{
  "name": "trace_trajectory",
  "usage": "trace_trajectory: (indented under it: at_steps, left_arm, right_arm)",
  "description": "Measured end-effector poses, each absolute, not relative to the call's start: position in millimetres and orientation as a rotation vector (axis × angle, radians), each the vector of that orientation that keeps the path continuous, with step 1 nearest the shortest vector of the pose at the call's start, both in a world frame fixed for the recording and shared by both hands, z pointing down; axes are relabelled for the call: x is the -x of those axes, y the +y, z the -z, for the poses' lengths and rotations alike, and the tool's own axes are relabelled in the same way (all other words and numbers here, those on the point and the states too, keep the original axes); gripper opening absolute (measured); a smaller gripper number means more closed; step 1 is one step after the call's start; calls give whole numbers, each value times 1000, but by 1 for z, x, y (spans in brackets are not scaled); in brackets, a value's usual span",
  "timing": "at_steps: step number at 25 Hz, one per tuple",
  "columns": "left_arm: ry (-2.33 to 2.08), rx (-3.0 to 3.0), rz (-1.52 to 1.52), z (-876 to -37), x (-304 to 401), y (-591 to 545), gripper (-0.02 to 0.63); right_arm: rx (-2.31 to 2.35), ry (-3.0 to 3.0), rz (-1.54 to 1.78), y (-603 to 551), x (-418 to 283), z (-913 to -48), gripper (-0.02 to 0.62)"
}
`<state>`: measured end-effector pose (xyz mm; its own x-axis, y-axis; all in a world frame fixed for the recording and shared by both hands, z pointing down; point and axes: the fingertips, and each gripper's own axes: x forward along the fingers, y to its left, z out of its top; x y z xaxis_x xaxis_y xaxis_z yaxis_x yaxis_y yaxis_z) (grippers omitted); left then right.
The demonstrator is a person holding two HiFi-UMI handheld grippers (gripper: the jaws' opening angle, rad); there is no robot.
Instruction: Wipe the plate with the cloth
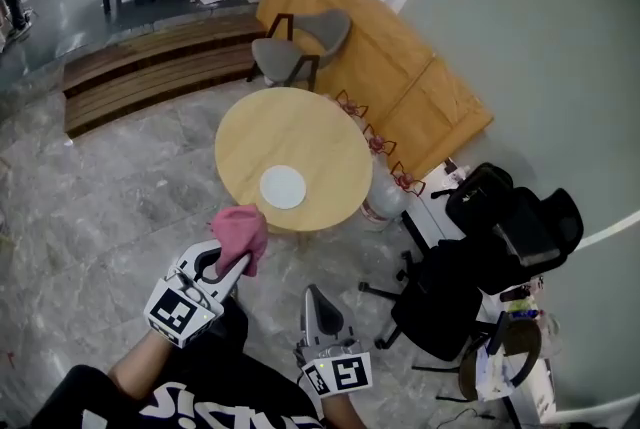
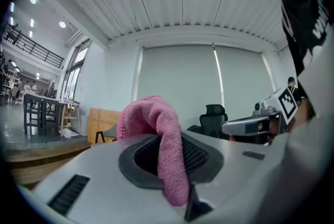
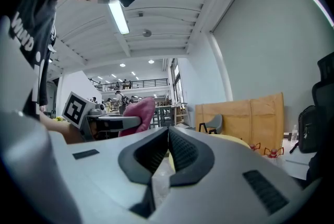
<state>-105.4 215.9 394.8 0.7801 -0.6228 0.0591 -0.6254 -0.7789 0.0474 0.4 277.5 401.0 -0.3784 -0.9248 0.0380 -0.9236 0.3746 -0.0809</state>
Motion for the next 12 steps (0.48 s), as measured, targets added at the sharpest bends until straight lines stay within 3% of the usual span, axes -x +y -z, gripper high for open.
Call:
trace_trajectory:
  at_steps: [12]
  left_arm:
    - [-830,-2937,-105,-396,98,82,64]
  right_arm:
    - [1759,2586,147,125,12,-395,21]
